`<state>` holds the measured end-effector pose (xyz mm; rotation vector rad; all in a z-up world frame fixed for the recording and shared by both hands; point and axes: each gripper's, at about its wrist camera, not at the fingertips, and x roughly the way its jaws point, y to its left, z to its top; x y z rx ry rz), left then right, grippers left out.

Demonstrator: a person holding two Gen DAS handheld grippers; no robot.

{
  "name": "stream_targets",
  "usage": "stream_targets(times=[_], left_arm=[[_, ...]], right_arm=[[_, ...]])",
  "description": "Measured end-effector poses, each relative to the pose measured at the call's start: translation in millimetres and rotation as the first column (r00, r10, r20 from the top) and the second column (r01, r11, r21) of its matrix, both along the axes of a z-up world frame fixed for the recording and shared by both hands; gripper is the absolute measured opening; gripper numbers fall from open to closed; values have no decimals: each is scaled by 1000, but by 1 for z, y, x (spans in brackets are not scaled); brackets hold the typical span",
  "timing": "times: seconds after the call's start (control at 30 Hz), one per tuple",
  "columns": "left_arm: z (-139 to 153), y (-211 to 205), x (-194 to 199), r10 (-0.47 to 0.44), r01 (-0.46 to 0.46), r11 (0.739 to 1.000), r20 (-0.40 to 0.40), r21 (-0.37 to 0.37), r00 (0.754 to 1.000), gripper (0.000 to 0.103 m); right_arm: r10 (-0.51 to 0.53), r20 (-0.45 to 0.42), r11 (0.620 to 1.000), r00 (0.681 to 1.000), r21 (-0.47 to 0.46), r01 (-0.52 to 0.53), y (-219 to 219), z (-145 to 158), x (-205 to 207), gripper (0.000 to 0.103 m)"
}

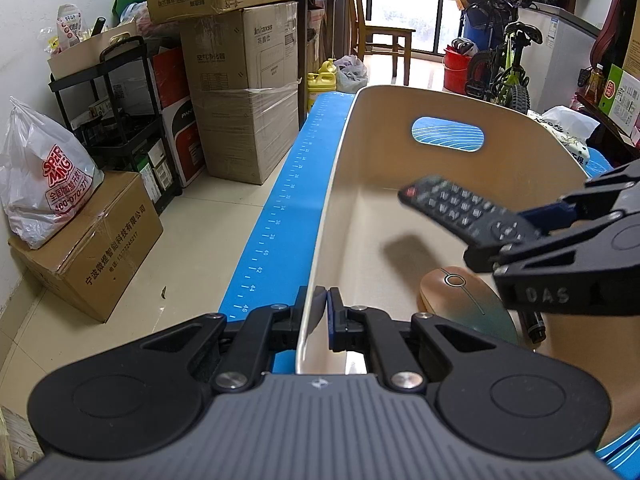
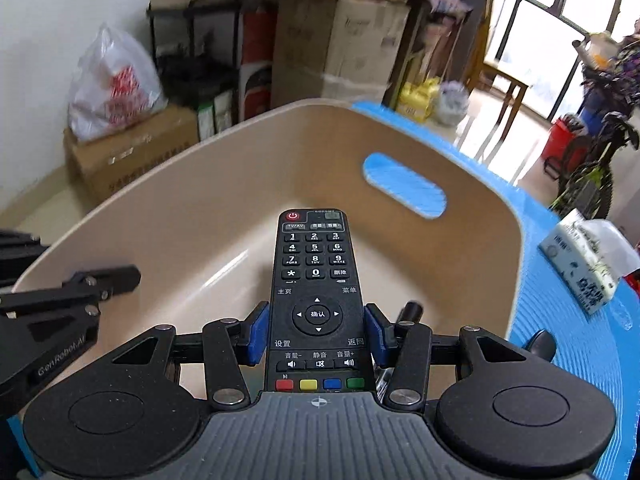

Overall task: Organize rigid objects
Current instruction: 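Carry the black remote into the beige basket and release it with the right tool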

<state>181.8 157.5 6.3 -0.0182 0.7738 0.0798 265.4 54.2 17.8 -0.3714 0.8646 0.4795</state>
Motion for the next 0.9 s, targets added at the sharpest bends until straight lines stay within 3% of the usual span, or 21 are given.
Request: stream_targets(times=[0.17, 0.27, 0.3, 0.47, 0.63, 0.9], left_arm=[[0, 0, 0, 0, 0, 1000, 0, -1, 1000, 9], [-1, -1, 0, 0, 0, 1000, 0, -1, 1000, 9], [-1, 0, 0, 0, 0, 1000, 0, -1, 1000, 9], [-1, 0, 0, 0, 0, 1000, 0, 1, 1000, 9], [-1, 0, 1, 0, 0, 1000, 0, 1, 1000, 9], [-1, 0, 1, 0, 0, 1000, 0, 0, 1000, 9]], right_arm=[[2, -86, 999, 996, -35, -5, 4, -6, 7, 54], [-10, -90, 999, 996, -40, 6, 4, -6, 7, 54], [-11, -86, 999, 996, -38, 8, 4, -6, 6, 58], [-35, -4, 999, 999, 9, 35, -9, 8, -1, 65], [-57, 88, 989, 995, 140, 45, -38, 32, -15, 78], [-161, 233, 971, 959, 211, 112, -97, 61, -35, 94]])
